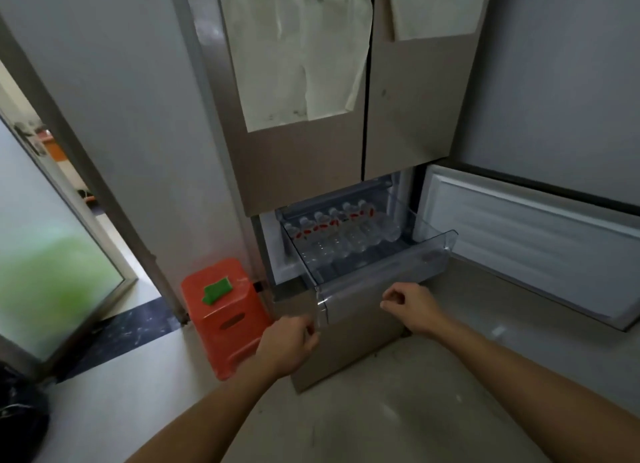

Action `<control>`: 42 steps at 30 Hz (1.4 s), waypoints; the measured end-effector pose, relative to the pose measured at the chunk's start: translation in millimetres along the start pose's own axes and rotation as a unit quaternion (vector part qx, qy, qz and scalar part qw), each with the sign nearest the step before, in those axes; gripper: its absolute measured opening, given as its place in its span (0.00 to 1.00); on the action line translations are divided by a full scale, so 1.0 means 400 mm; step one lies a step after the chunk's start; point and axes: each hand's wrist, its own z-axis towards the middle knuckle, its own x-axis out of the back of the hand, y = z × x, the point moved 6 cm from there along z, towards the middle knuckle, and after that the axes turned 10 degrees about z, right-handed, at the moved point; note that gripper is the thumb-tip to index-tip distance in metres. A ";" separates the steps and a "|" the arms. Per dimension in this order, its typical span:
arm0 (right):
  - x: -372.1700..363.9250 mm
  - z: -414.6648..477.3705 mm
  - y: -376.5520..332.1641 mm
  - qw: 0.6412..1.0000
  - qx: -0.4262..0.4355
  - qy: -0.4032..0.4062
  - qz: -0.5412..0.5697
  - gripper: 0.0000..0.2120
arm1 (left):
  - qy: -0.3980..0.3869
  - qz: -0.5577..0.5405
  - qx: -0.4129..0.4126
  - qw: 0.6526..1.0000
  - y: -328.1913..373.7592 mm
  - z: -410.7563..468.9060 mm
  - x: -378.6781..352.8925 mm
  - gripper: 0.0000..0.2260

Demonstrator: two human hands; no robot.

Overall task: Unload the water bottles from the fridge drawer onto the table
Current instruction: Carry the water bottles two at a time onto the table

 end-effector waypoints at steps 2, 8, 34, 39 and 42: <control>0.001 0.077 -0.019 1.000 0.006 -0.003 -0.006 0.04 | 0.003 -0.013 0.004 1.000 -0.029 0.078 0.000 0.07; 0.019 0.301 -0.091 1.000 0.007 -0.006 -0.005 0.06 | -0.016 -0.068 0.029 0.997 -0.110 0.297 -0.029 0.10; -0.477 0.890 -0.187 0.931 0.061 -0.288 -0.216 0.19 | 0.012 -0.297 0.409 0.863 -0.124 0.331 -0.205 0.21; -0.488 0.881 -0.171 0.914 0.085 -0.249 -0.310 0.26 | 0.046 -0.271 0.433 0.859 -0.104 0.309 -0.189 0.25; -0.480 0.869 -0.178 0.906 0.118 -0.255 -0.316 0.25 | 0.049 -0.265 0.436 0.859 -0.101 0.304 -0.192 0.24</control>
